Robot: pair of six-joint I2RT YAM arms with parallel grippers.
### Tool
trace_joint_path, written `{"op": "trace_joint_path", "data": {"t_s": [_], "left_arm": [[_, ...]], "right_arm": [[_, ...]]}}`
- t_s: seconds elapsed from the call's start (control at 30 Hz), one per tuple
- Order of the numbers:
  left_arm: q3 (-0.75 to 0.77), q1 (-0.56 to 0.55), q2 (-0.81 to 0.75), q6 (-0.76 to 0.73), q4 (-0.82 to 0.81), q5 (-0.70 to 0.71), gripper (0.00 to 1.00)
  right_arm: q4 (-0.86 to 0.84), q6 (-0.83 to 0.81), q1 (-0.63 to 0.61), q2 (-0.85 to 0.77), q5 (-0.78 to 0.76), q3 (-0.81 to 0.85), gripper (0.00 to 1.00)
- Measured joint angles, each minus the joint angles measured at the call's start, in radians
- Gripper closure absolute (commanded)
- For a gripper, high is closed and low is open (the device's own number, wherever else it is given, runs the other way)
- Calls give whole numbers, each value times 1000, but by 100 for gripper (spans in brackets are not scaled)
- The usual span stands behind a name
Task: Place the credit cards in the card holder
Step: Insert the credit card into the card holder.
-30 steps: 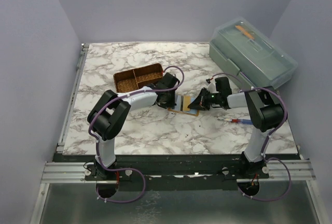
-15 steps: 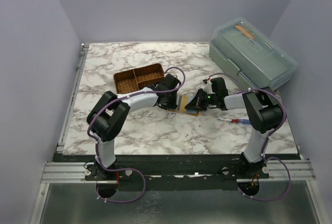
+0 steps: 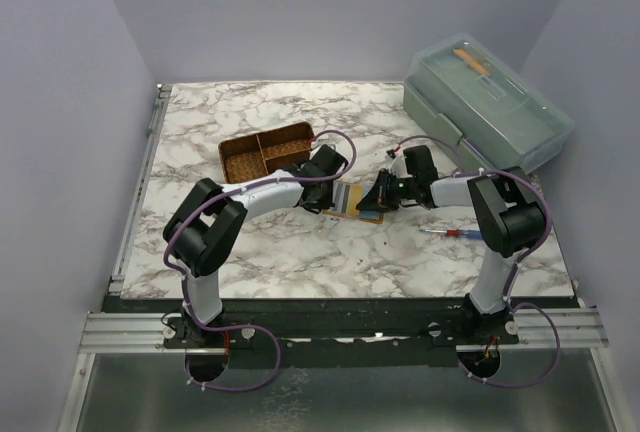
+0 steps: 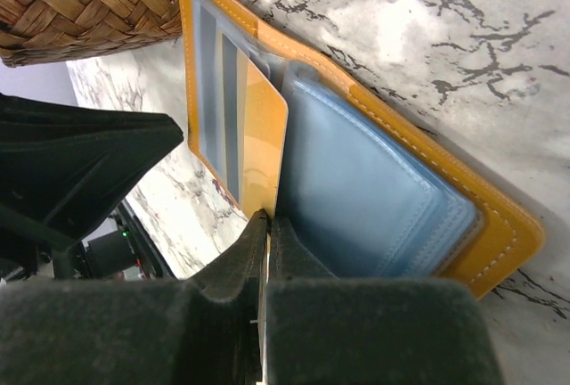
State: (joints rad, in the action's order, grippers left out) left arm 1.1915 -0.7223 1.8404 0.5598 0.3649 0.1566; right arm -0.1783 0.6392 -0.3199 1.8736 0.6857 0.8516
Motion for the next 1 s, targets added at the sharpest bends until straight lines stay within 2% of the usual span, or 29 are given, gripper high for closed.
{"op": "trace_joint_path", "data": {"t_s": [0.17, 0.67, 0.87, 1.0], "left_arm": [[-3, -1, 21, 0, 15, 39, 100], [39, -53, 56, -23, 46, 118, 100], [41, -55, 57, -25, 49, 123, 100], [41, -56, 57, -29, 49, 124, 100]], "right_arm": [[23, -39, 0, 5, 2, 22, 100], [51, -61, -50, 63, 3, 112, 97], [61, -76, -50, 74, 5, 129, 90], [81, -91, -51, 71, 2, 136, 77]]}}
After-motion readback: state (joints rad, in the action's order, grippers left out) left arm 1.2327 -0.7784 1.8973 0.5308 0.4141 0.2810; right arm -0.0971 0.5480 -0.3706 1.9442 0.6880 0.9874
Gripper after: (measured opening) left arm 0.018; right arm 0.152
